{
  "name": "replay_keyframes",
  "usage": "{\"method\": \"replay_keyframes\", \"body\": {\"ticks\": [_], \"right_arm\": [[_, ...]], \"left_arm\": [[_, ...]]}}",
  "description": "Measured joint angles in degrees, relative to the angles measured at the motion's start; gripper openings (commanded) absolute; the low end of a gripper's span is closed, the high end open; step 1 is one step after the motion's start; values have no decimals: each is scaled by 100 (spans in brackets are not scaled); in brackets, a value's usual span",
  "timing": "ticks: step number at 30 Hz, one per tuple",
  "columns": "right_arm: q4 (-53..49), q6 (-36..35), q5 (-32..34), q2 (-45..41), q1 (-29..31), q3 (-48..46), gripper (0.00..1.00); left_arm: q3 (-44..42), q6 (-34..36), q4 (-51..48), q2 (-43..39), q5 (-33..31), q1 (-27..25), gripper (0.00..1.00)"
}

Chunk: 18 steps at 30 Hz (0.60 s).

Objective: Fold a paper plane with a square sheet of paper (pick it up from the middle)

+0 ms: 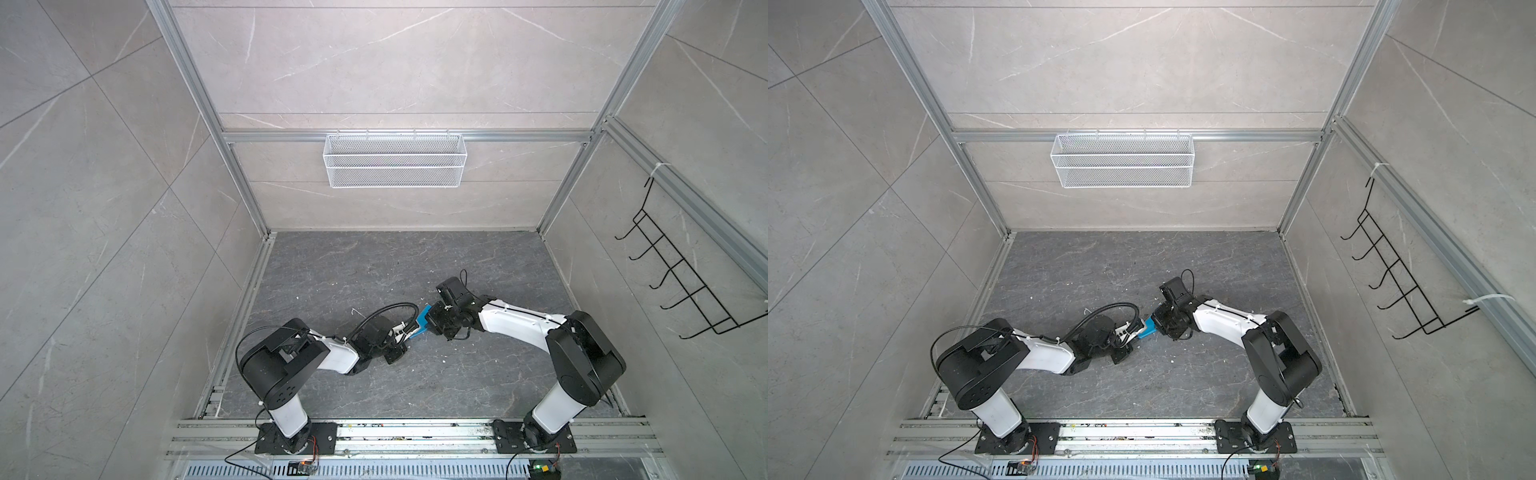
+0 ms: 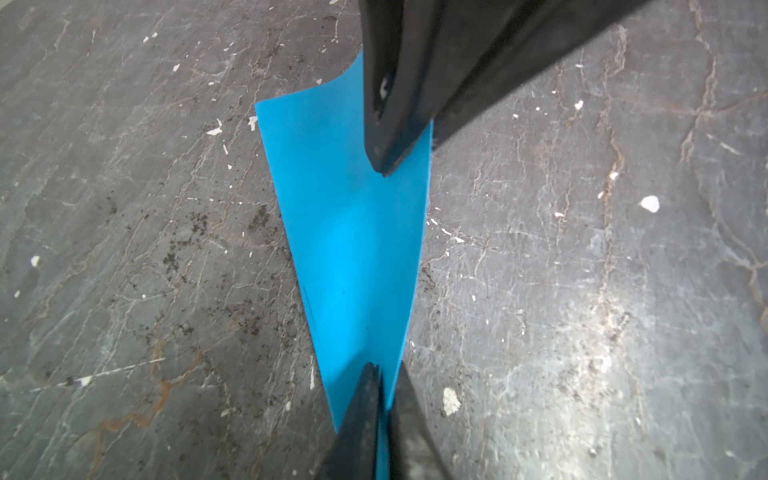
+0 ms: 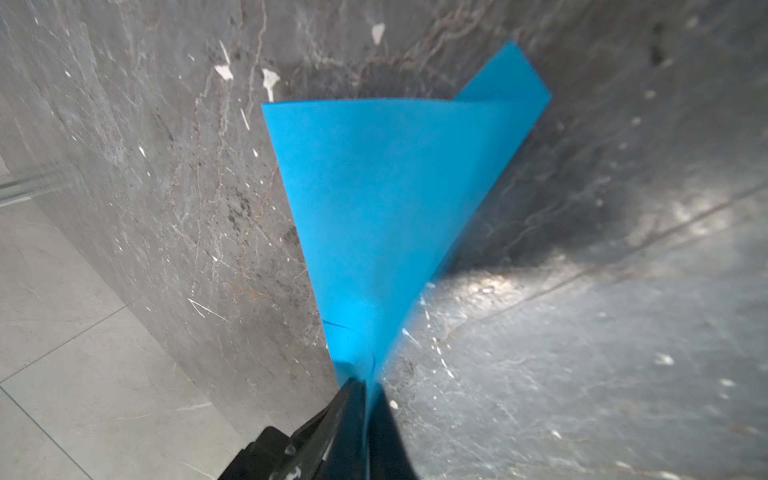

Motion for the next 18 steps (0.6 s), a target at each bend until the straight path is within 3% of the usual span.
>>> {"method": "replay_keyframes", "body": {"ticks": [3,9,18], "right_arm": [[-68,-83,0,0,-17,7,46],[-297,-376,72,-195,-151,44,67],[-332,-1088,358,-975,-507,-146,73]], "left_arm": [[20,7,-98,-13,15,0,1],[225,-15,-555,-74,46,0,0],[568,-619,-1320,-125,160,0,0]]}}
